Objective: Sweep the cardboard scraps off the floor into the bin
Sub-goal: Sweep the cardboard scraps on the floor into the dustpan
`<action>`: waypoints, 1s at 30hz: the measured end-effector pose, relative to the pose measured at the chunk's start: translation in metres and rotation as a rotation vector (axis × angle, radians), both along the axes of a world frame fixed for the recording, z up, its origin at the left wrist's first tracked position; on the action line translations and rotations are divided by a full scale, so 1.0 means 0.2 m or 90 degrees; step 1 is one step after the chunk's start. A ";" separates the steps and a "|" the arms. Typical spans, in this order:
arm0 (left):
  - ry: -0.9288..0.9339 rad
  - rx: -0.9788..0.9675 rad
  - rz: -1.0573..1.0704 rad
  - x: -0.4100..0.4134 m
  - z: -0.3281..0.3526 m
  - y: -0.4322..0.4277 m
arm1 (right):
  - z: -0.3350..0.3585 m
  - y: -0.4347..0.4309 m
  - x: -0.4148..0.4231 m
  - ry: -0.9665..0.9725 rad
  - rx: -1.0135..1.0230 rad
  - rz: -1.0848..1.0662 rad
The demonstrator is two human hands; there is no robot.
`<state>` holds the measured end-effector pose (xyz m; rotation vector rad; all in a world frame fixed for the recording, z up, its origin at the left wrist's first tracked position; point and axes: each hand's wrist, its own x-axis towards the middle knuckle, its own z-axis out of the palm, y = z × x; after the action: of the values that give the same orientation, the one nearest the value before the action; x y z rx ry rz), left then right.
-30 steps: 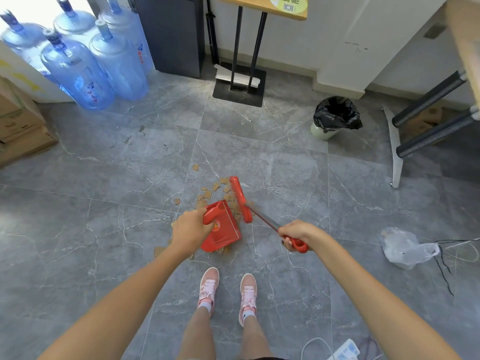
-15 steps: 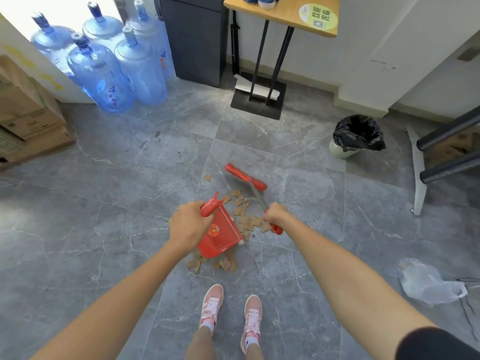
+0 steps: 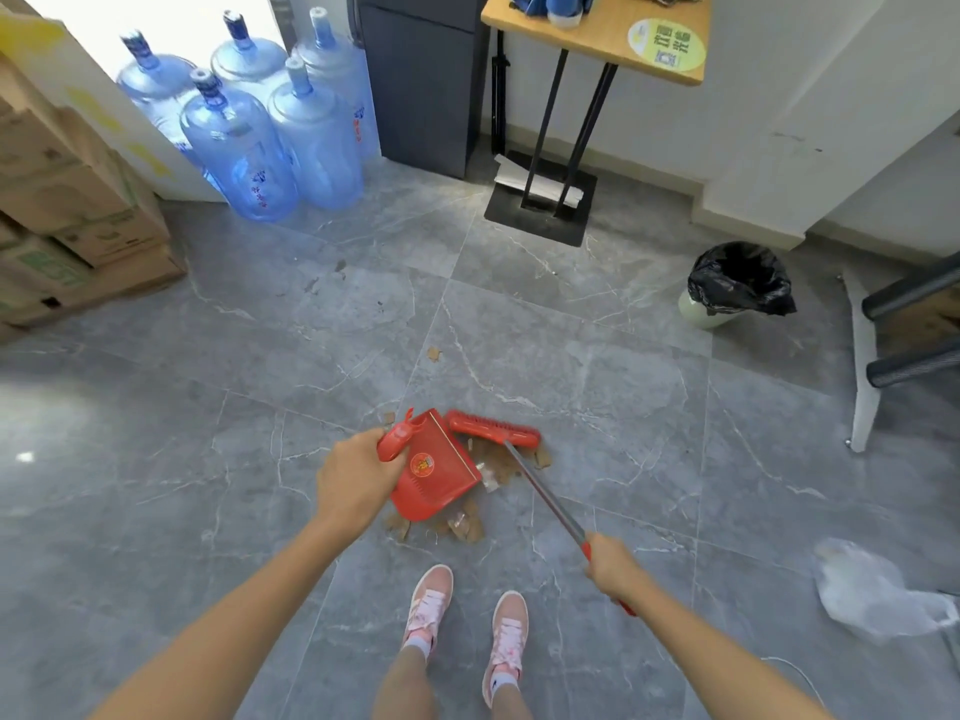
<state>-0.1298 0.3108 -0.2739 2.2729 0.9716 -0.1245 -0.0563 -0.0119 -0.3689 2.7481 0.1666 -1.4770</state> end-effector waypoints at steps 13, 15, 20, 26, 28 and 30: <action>0.005 0.067 0.072 -0.24 0.10 -0.18 | 0.27 -0.32 0.02 -0.018 0.112 -0.035; 0.002 0.069 0.083 -0.24 0.10 -0.17 | 0.30 -0.28 0.05 -0.028 0.135 -0.048; -0.016 0.074 0.098 -0.20 0.12 -0.07 | 0.34 0.04 0.16 -0.004 0.200 -0.164; -0.022 0.064 0.109 -0.05 0.07 0.22 | 0.28 0.73 0.42 -0.039 0.217 -0.190; -0.030 0.061 0.114 0.01 0.06 0.31 | 0.25 0.96 0.53 -0.033 0.212 -0.194; -0.033 0.059 0.114 0.06 0.04 0.40 | 0.19 1.15 0.64 -0.031 0.193 -0.186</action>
<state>-0.1183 0.3900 -0.2657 2.2480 1.1692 0.0576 0.0718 0.2181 -0.3311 3.1611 -0.0158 -1.5603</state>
